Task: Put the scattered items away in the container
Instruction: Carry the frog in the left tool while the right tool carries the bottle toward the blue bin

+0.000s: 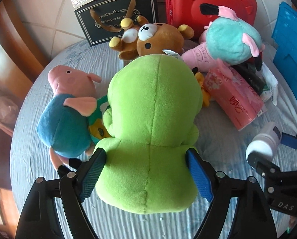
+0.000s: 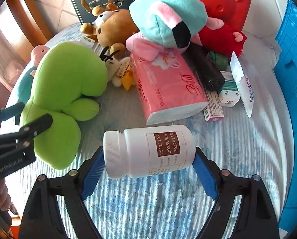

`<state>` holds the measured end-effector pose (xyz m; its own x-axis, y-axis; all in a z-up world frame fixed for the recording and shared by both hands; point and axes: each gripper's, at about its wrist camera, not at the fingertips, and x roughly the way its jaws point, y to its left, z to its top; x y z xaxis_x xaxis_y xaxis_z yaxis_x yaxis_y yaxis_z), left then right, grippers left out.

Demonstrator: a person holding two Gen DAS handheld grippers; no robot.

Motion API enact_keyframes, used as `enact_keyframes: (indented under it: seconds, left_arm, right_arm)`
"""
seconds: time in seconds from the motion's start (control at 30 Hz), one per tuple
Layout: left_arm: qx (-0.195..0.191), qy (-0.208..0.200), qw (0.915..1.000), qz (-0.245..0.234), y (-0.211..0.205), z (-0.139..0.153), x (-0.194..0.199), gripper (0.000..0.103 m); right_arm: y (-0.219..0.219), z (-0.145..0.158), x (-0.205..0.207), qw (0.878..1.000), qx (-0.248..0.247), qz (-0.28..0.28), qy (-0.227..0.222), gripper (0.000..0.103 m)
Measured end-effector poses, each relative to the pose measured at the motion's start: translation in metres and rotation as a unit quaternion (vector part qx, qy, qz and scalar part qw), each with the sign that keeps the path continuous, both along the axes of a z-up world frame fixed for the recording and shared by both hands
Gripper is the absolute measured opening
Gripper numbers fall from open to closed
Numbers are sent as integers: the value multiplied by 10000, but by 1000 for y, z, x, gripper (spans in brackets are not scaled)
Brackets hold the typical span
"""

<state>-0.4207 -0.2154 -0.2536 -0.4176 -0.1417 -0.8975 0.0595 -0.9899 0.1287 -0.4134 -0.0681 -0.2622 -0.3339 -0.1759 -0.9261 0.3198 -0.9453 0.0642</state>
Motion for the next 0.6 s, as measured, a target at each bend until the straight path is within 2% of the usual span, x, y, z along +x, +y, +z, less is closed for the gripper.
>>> enact_keyframes:
  seconds: [0.17, 0.3, 0.47, 0.6]
  left_arm:
    - [56, 62, 9999, 72, -9, 10, 8, 82]
    - [49, -5, 10000, 57, -11, 7, -8, 82]
    - [41, -308, 9995, -22, 1, -14, -33, 83]
    - [-47, -289, 9996, 65, 1, -25, -45, 85]
  right_arm:
    - [3, 10, -4, 9999, -95, -43, 134, 85]
    - [7, 14, -8, 9997, -118, -46, 223, 85]
    - [7, 13, -11, 9996, -135, -45, 236, 85]
    - [10, 10, -15, 9996, -157, -65, 225, 85]
